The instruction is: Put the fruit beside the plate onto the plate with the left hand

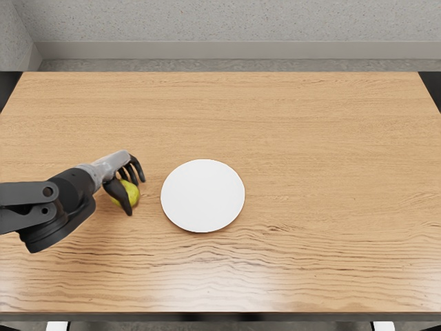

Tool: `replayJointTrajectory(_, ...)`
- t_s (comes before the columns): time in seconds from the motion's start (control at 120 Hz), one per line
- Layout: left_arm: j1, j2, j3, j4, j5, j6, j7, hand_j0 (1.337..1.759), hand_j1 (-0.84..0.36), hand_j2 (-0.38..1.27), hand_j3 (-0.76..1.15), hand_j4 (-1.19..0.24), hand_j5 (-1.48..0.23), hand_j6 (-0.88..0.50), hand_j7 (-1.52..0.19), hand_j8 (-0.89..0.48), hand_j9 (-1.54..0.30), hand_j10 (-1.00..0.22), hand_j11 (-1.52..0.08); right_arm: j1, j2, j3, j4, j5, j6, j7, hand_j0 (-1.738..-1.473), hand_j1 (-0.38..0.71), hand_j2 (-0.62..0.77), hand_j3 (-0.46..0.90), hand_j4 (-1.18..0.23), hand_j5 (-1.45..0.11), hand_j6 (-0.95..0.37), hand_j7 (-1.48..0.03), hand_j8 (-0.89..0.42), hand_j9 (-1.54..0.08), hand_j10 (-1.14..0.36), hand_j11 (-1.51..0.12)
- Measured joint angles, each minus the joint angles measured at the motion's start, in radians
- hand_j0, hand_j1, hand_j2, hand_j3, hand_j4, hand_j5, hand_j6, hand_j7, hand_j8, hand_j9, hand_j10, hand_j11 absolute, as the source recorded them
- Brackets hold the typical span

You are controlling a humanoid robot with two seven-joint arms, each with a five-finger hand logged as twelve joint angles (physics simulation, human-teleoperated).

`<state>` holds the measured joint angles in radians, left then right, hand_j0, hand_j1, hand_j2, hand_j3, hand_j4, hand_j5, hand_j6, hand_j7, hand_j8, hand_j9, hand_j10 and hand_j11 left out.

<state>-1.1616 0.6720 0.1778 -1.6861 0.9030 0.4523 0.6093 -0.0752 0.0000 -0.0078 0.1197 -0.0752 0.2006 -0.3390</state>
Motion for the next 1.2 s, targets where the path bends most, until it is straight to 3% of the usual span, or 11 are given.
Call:
replayJointTrajectory(0.067,0.000,0.000,-0.001,0.000,-0.001,-0.002,0.000,1.651,-0.25,0.70,0.00,-0.65,-1.04,-0.59,-1.00,-0.49,-0.97,-0.67,-0.96,0.000,0.000,0.000,0.000,0.000,0.000,0.000,-1.658,-0.35,0.00,0.00,0.00,0.00,0.00,0.00,0.00,0.00,0.00,0.00)
replayJointTrajectory(0.183,0.000,0.000,-0.001,-0.002,0.001,-0.001,0.000,1.652,-0.21,0.58,0.00,-0.67,-1.08,-0.59,-1.03,-0.48,-0.99,-0.64,-0.99,0.000,0.000,0.000,0.000,0.000,0.000,0.000,-1.658,-0.35,0.00,0.00,0.00,0.00,0.00,0.00,0.00,0.00,0.00,0.00)
replayJointTrajectory(0.258,0.000,0.000,-0.001,-0.003,0.000,-0.001,-0.001,1.651,-0.26,0.73,0.00,-0.67,-1.11,-0.58,-1.04,-0.48,-1.01,-0.63,-1.01,0.000,0.000,-0.001,0.000,0.000,0.000,0.000,-1.658,-0.35,0.00,0.00,0.00,0.00,0.00,0.00,0.00,0.00,0.00,0.00)
replayJointTrajectory(0.325,0.000,0.001,-0.002,-0.005,0.000,0.000,0.000,1.650,-0.23,0.62,0.00,-0.69,-1.11,-0.58,-1.05,-0.48,-1.03,-0.62,-1.03,0.001,0.000,-0.001,0.000,0.000,0.000,0.000,-1.658,-0.35,0.00,0.00,0.00,0.00,0.00,0.00,0.00,0.00,0.00,0.00)
replayJointTrajectory(0.433,0.000,0.001,-0.002,-0.006,0.000,-0.001,0.000,1.651,-0.23,0.64,0.00,-0.71,-1.12,-0.58,-1.06,-0.47,-1.04,-0.59,-1.04,0.001,0.000,-0.001,0.000,0.000,0.000,0.000,-1.658,-0.35,0.00,0.00,0.00,0.00,0.00,0.00,0.00,0.00,0.00,0.00)
replayJointTrajectory(0.542,-0.003,0.001,-0.003,-0.008,-0.007,0.001,0.000,1.654,-0.22,0.55,0.00,-0.73,-1.11,-0.57,-1.06,-0.46,-1.04,-0.56,-1.04,0.001,0.000,-0.001,0.000,0.000,0.000,0.000,-1.658,-0.35,0.00,0.00,0.00,0.00,0.00,0.00,0.00,0.00,0.00,0.00)
replayJointTrajectory(0.65,-0.040,0.001,-0.004,-0.010,-0.020,-0.004,0.001,1.655,-0.21,0.50,0.00,-0.75,-1.08,-0.61,-1.05,-0.48,-1.04,-0.55,-1.04,0.002,0.000,-0.001,0.000,0.000,0.000,0.000,-1.658,-0.35,0.00,0.00,0.00,0.00,0.00,0.00,0.00,0.00,0.00,0.00)
replayJointTrajectory(0.742,-0.070,-0.006,-0.005,-0.011,-0.040,-0.013,0.001,1.655,-0.24,0.58,0.00,-0.76,-1.07,-0.59,-1.05,-0.46,-1.04,-0.54,-1.04,0.002,0.000,-0.001,0.000,0.000,0.000,0.000,-1.658,-0.35,0.00,0.00,0.00,0.00,0.00,0.00,0.00,0.00,0.00,0.00)
replayJointTrajectory(1.033,-0.161,-0.008,-0.006,-0.010,-0.096,-0.051,0.002,1.653,-0.27,0.57,0.00,-0.77,-1.07,-0.57,-1.06,-0.44,-1.06,-0.51,-1.05,0.002,0.000,-0.001,0.000,0.000,0.000,0.000,-1.658,-0.35,0.00,0.00,0.00,0.00,0.00,0.00,0.00,0.00,0.00,0.00)
replayJointTrajectory(1.2,-0.205,-0.025,-0.007,-0.010,-0.131,-0.064,0.002,1.653,-0.31,0.66,0.00,-0.77,-1.07,-0.57,-1.07,-0.42,-1.06,-0.50,-1.05,0.002,0.000,-0.001,0.000,0.000,0.000,0.000,-1.658,-0.35,0.00,0.00,0.00,0.00,0.00,0.00,0.00,0.00,0.00,0.00)
